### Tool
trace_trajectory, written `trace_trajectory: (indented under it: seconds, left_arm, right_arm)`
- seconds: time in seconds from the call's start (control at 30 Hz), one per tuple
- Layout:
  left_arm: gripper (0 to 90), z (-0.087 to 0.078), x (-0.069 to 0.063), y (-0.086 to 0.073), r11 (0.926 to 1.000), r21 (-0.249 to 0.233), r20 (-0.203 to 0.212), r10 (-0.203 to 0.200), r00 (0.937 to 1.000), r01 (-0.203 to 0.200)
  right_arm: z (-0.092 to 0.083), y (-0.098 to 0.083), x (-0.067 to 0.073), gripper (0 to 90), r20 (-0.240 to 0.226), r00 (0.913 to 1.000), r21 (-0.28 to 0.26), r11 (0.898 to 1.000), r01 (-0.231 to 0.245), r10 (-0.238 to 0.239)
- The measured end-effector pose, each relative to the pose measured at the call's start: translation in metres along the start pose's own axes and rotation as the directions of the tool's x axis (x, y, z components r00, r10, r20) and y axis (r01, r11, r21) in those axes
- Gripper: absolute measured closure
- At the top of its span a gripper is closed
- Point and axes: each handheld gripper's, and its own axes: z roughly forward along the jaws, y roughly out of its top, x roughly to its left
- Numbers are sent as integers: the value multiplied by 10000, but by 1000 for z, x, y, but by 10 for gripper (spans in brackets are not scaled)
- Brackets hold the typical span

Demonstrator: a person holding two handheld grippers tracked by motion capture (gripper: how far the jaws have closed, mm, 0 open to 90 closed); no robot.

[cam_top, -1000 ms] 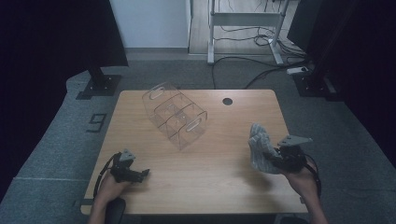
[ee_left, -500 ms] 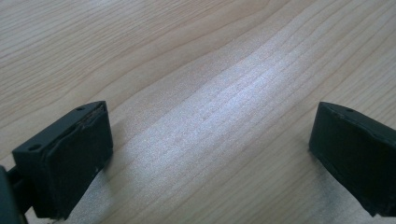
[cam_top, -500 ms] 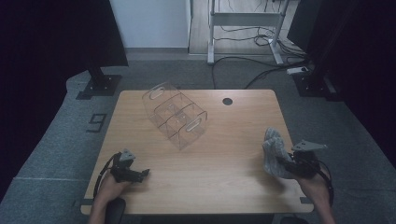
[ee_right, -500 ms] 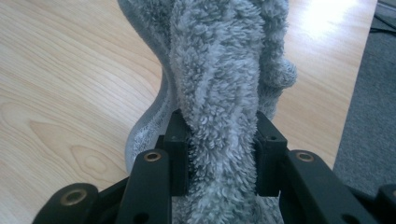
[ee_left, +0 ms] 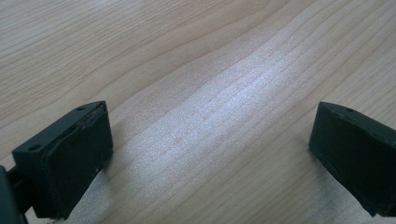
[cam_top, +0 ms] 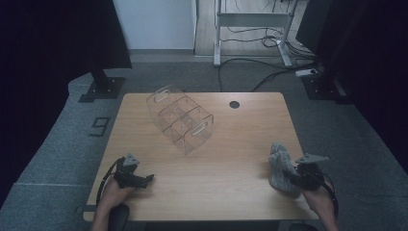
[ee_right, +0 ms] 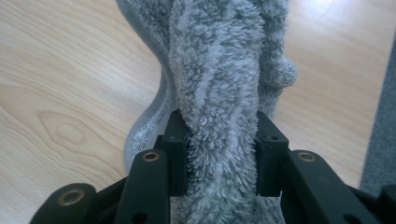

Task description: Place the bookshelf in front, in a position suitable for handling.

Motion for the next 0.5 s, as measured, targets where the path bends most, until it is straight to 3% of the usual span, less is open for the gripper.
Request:
trace_trajectory:
  seconds: [0.13, 0.3, 0.5]
  left_arm:
    - [0, 0, 0, 0, 10000, 7, 5, 0, 10000, 0]
    - [0, 0, 0, 0, 10000, 8, 4, 0, 10000, 0]
    - [0, 0, 0, 0, 10000, -8, -4, 0, 10000, 0]
  right_arm:
    - [12, -10, -1, 601, -112, 9998, 291, 9994, -159, 163]
    - [11, -10, -2, 573, -33, 9997, 209, 9995, -234, 235]
    - [7, -9, -2, 387, 126, 9993, -89, 9994, -347, 348]
